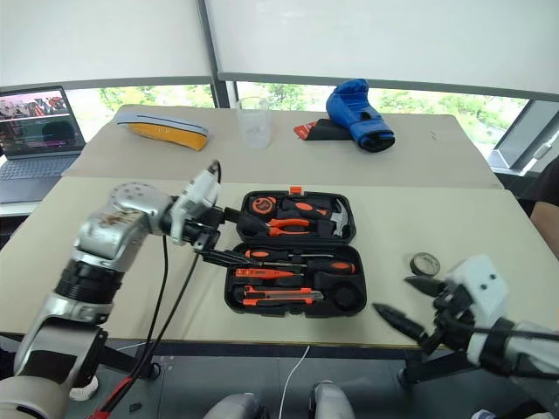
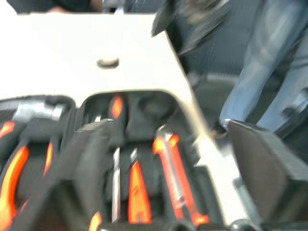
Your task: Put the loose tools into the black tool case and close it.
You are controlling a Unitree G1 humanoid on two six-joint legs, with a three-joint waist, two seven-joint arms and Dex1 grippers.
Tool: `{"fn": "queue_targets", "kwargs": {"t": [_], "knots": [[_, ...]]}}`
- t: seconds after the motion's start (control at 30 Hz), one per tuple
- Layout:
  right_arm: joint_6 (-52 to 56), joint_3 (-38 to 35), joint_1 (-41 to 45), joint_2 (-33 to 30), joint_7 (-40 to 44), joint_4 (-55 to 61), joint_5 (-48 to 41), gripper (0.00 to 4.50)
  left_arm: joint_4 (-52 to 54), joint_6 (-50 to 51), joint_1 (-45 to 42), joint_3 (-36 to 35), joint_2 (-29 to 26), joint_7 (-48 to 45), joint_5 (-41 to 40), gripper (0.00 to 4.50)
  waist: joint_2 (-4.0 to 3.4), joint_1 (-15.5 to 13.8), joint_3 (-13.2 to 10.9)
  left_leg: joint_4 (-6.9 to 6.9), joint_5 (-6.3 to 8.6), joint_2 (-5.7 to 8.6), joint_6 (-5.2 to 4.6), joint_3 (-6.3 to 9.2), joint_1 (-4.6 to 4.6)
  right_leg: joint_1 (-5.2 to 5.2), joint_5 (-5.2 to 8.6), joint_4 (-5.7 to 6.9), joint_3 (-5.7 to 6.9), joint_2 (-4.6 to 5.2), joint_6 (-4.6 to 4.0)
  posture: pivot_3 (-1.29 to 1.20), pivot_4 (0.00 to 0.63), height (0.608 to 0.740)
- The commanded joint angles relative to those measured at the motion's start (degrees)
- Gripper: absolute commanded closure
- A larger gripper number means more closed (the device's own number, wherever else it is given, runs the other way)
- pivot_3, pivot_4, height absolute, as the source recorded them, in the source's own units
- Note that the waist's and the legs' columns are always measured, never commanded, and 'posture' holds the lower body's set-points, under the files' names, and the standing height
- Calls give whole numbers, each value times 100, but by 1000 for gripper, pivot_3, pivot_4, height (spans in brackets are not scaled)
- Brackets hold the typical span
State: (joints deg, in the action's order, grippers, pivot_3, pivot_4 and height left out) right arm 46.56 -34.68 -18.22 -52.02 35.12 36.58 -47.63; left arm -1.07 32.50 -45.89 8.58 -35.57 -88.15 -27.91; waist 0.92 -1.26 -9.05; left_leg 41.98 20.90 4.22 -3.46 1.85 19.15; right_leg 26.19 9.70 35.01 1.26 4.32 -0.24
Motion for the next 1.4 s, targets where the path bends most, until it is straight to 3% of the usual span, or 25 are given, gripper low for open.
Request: {"fn": "queue_targets", "kwargs": {"t": [0.03, 0.33, 0.57, 0.73, 1.03, 1.23, 1.4], "knots": [[-276, 411, 445, -274, 238, -541, 469, 0, 296, 140, 129, -211, 23, 147, -320, 36, -1, 25, 0, 0, 0, 0, 0, -2, -2, 0, 0, 2, -4, 0, 0, 0, 150, 731], [-366, 2261, 2520, -239, -84, -2877, 1971, 0, 720, 339, 407, -319, -68, 598, -483, 36, 0, 77, -2, -7, -2, -3, 3, -35, -6, 10, -9, 3, -38, 0, -1, 0, 150, 731], [-602, 2874, 3084, -9, 131, -3563, 2550, 0, 927, 203, 635, -336, -210, 800, -440, 36, -7, 41, -1, -10, -2, -5, 4, -32, 5, 21, -10, -4, -31, 0, -2, 0, 150, 731], [-799, 2995, 3261, 174, 149, -3822, 2816, 1373, 942, 154, 650, -339, -235, 922, -439, 0, -7, 65, -1, -9, -2, -3, 4, -33, 4, 19, -11, -5, -32, 1, 0, 0, 150, 731], [-773, 2561, 3233, 227, 686, -3306, 2355, 4456, 1044, -42, 795, -206, -317, 758, -380, 0, -7, 72, -1, -9, -2, -3, 5, -35, 2, 20, -11, -2, -34, 0, 0, 0, 150, 731], [136, 2792, 3637, 218, 1513, -1126, 875, 4487, 1026, -197, 833, -82, -336, 680, -317, 0, -9, 105, -2, -10, -2, -4, 5, -34, 3, 23, -11, -2, -34, -1, 0, 0, 150, 731], [145, 3596, 3450, -11, 1449, -518, 1377, 4487, 981, -293, 815, -12, -324, 674, -265, 0, -7, 46, -2, -9, -1, -5, 4, -25, 4, 18, -11, -6, -27, -1, 1, 0, 150, 731]]}}
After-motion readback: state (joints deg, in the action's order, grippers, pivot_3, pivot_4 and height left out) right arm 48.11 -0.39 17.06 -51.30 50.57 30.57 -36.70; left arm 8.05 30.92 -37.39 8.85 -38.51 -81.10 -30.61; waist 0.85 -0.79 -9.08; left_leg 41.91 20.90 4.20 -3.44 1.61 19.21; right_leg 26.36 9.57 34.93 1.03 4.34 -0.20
